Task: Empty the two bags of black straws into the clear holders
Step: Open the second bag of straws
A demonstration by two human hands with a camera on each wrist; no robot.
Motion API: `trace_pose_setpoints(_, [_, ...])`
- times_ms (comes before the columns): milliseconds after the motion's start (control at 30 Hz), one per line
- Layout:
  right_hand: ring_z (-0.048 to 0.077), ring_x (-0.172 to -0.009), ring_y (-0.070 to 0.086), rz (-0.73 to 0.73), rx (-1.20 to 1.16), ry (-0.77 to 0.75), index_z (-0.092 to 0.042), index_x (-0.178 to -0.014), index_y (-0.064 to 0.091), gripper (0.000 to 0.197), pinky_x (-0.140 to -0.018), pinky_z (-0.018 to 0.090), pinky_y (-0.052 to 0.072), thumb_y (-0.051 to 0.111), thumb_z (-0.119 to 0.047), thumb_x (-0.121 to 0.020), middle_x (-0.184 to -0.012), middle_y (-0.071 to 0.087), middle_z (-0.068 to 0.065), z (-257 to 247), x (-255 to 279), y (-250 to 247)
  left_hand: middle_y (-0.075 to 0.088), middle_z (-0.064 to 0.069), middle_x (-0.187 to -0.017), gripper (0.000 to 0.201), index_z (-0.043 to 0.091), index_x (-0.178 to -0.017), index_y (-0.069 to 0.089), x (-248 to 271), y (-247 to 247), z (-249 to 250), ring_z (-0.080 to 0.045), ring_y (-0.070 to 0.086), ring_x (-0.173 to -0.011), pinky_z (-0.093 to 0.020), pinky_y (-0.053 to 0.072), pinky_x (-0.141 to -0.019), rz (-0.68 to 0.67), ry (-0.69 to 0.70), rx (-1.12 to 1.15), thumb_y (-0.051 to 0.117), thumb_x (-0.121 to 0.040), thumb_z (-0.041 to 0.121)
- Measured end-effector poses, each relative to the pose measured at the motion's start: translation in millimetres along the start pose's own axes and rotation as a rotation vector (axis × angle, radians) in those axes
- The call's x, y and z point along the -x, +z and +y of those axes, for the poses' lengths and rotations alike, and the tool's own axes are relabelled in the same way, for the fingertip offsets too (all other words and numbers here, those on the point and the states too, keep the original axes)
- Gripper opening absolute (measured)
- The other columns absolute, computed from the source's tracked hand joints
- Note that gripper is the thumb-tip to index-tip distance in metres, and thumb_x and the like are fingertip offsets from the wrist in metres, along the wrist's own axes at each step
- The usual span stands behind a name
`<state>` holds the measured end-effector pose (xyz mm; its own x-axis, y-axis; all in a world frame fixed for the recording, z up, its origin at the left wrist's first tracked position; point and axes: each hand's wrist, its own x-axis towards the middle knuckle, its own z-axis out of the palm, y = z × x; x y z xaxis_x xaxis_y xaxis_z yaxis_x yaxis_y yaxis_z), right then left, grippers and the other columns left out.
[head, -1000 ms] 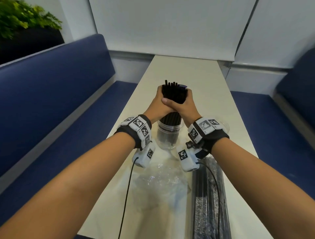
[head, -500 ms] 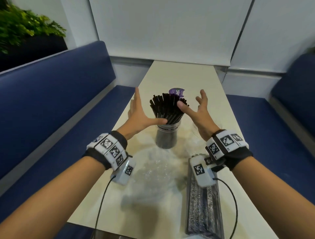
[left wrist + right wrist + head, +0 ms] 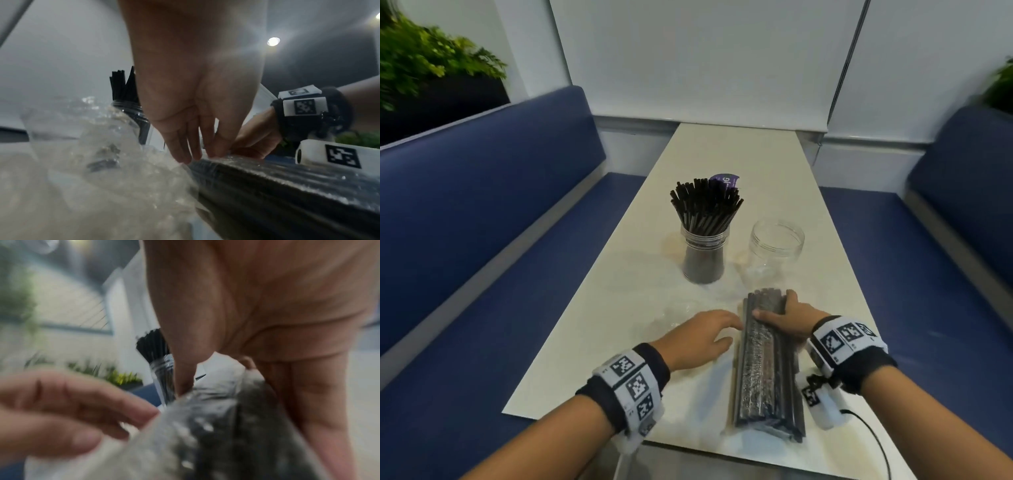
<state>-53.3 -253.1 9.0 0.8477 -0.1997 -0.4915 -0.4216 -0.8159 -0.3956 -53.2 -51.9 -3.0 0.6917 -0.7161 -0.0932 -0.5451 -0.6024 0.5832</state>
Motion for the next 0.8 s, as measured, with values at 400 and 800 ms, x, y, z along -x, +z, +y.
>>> trace_pose_setpoints(400, [0.021, -0.104, 0.054, 0.467, -0.357, -0.586, -0.03, -0.117, 0.022, 0.081, -0.089, 0.041, 0.051, 0.079, -0.042, -0.062, -0.124, 0.044, 0.005, -30.9, 76.6, -41.3, 0.057, 0.003, -0.118, 0.029, 0.021, -0.12, 0.054, -5.4, -59.8, 59.7, -0.001, 0.054, -0.108, -0.012, 0.043, -0.093, 0.842, 0.137, 0.454, 0.055, -0.091, 0.021])
trace_pose_setpoints(800, [0.014, -0.098, 0.049, 0.45, -0.205, -0.719, -0.009, -0.105, 0.053, 0.029, -0.084, 0.018, 0.046, 0.06, -0.028, -0.085, -0.11, 0.044, 0.004, -35.8, 77.0, -62.2, 0.065, 0.001, -0.112, 0.026, 0.017, -0.112, 0.065, -16.6, -67.7, 65.4, -0.01, 0.058, -0.104, -0.024, 0.048, -0.092, 0.741, 0.051, 0.337, 0.061, -0.087, 0.023])
